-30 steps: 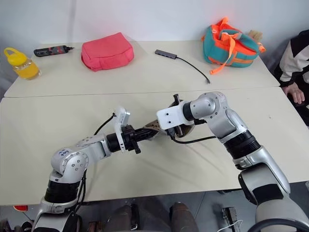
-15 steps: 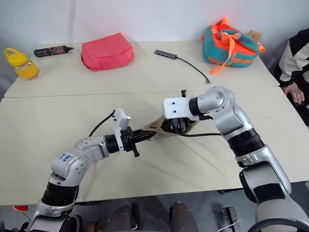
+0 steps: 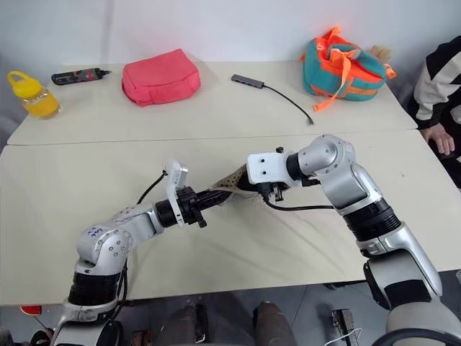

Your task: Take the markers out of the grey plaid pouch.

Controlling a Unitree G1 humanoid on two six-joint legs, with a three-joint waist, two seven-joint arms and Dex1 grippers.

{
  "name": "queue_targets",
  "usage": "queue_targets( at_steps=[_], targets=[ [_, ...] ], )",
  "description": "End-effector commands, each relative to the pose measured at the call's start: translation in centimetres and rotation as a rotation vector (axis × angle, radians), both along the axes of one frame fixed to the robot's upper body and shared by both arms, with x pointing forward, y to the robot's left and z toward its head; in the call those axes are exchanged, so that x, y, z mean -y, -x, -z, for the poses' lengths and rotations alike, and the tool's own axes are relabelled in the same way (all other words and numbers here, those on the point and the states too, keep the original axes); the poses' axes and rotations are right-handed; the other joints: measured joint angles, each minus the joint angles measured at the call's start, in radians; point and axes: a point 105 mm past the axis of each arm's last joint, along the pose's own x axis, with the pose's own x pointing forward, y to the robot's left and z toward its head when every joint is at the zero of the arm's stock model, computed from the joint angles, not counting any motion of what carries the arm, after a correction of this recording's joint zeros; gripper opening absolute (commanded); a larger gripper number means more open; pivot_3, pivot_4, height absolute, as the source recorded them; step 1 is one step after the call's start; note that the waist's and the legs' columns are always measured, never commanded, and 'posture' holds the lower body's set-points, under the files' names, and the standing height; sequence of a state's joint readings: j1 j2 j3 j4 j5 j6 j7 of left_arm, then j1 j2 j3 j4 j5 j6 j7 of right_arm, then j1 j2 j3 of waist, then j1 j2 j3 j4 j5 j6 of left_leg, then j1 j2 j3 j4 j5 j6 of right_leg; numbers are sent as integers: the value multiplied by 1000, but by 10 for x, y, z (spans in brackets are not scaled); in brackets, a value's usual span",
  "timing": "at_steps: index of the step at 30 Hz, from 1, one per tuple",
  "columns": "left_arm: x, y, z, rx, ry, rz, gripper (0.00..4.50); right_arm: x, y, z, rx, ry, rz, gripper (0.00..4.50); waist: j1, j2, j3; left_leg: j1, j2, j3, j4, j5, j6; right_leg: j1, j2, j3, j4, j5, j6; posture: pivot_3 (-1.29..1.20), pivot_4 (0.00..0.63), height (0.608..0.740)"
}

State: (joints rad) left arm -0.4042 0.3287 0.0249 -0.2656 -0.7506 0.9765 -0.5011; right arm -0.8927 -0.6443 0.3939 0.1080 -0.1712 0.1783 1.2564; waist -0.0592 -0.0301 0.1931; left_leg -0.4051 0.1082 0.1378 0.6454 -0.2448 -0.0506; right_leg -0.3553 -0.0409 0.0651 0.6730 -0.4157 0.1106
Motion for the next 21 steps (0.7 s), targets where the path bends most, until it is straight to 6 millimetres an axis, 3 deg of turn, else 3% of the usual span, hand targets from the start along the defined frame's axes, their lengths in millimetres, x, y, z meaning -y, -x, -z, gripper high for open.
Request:
queue_targets(
  at_steps=[1, 7, 12, 17, 21],
  targets=[
    [5, 8, -12, 13, 24, 57, 0, 3, 3, -19, 40, 5, -8, 1538, 1, 0, 0, 0, 0, 0, 0, 0, 0, 0, 0, 0, 0, 0, 0, 0, 150, 740],
    [6, 7, -15, -48, 79, 71, 0, -1, -3, -15, 62, 50, -9, 1538, -1, 0, 0, 0, 0, 0, 0, 0, 0, 0, 0, 0, -1, 0, 0, 0, 150, 740],
    [8, 21, -26, -146, 167, 183, 0, -1, 0, -15, 33, 89, -31, 1538, 0, 0, 0, 0, 0, 0, 0, 0, 0, 0, 0, -1, 0, 0, 0, 0, 150, 740],
    [0, 24, -24, -183, 148, 210, 0, 4, 20, -32, -58, 106, -69, 1538, 0, 0, 0, 0, 0, -1, 0, 0, 0, 0, 0, -1, 0, 0, 0, 0, 150, 740],
    [-11, 17, -13, -189, 109, 158, 0, 1, 32, -18, -138, 133, -85, 1538, -1, 0, 0, 0, 0, -1, 0, 0, -1, 0, 0, -1, 0, 0, 0, 0, 150, 740]
  ],
)
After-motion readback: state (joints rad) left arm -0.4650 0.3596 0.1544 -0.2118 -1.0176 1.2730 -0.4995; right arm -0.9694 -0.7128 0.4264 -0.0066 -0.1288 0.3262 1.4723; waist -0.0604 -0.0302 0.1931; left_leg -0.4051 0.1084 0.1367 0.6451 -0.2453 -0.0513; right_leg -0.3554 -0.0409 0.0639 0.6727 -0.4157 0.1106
